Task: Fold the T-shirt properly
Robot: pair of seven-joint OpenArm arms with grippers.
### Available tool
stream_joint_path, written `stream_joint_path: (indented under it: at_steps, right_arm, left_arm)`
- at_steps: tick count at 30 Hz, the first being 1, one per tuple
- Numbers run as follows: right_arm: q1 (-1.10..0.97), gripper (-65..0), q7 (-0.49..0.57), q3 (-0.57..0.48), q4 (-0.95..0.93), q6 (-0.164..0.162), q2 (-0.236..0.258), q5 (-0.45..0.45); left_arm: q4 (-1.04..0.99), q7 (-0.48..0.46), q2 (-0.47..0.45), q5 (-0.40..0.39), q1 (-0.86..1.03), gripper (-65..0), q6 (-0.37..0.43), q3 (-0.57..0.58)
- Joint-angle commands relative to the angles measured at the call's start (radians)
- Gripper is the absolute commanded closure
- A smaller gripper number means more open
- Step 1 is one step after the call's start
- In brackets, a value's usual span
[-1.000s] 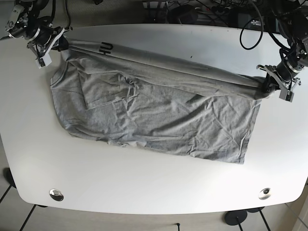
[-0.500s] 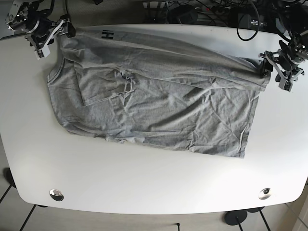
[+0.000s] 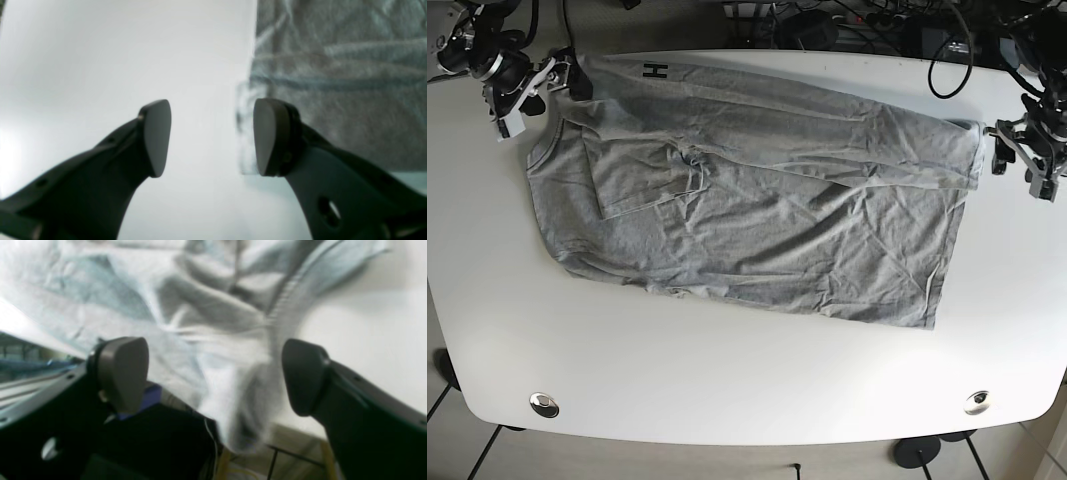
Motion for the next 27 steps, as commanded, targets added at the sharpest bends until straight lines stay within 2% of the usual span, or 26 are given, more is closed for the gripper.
stream_joint_path:
  at_steps: [1,3,4,6,8,9,12,15,17,19,20,21,24,27]
  right_arm:
    - [0.004,-60.2,0.017,-0.011,0.017,0.002,0.012,0.021]
    - [0.005,-54.5,0.018,-0.032,0.017,0.002,-0.012,0.021]
    - [0.005,-48.7,0.018,-0.035,0.015,0.002,-0.022,0.021]
    - [0.005,-32.2,0.018,-0.038,0.015,0.002,-0.031,0.021]
    - [0.005,-16.5,0.018,-0.038,0.015,0.002,-0.051,0.015]
    - [0.005,-9.2,0.018,-0.04,0.015,0.002,-0.059,-0.021]
    - [0.034,-8.1,0.018,-0.038,0.007,0.002,-0.082,-0.18]
    - [0.089,-8.1,0.021,-0.038,-0.049,0.002,-0.1,-0.355]
    - [0.139,-8.1,0.021,-0.038,-0.124,0.002,-0.098,-0.43]
    - [0.191,-8.1,0.021,-0.04,-0.18,0.002,-0.094,-0.472]
    - [0.223,-8.1,0.021,-0.049,-0.19,0.002,-0.075,-0.507]
    - [0.244,-8.1,0.021,-0.083,-0.19,0.002,-0.069,-0.531]
    - [0.281,-8.1,0.021,-0.172,-0.187,0.002,-0.045,-0.548]
    - [0.3,-8.1,0.011,-0.184,-0.161,0.002,-0.045,-0.547]
  left_arm:
    - [0.035,-0.028,0.016,-0.016,-0.007,-36.4,-0.004,0.041]
    - [0.065,-0.031,0.059,0.007,-0.007,-32.6,-0.004,0.089]
    - [0.071,-0.033,0.078,0.033,-0.007,-30.0,-0.004,0.12]
    - [0.071,-0.057,0.104,0.105,-0.009,-25.0,-0.004,0.18]
    - [0.068,-0.131,0.125,0.168,-0.009,-19.0,-0.004,0.206]
    - [0.059,-0.191,0.13,0.217,-0.009,-13.9,-0.004,0.206]
    - [0.001,-0.241,0.139,0.264,-0.009,-7.2,-0.004,0.201]
    - [-0.05,-0.243,0.127,0.27,-0.007,-7.2,-0.004,0.181]
    - [-0.103,-0.243,0.118,0.266,-0.007,-7.2,-0.004,0.123]
    - [-0.146,-0.243,0.118,0.266,-0.006,-7.4,-0.004,0.061]
    - [-0.156,-0.243,0.118,0.266,-0.001,-7.4,-0.004,0.035]
    - [-0.157,-0.24,0.118,0.266,0.005,-7.4,-0.004,0.021]
    - [-0.154,-0.238,0.121,0.264,0.065,-7.5,-0.004,-0.015]
    - [-0.119,-0.238,0.144,0.264,0.123,-7.5,-0.004,-0.029]
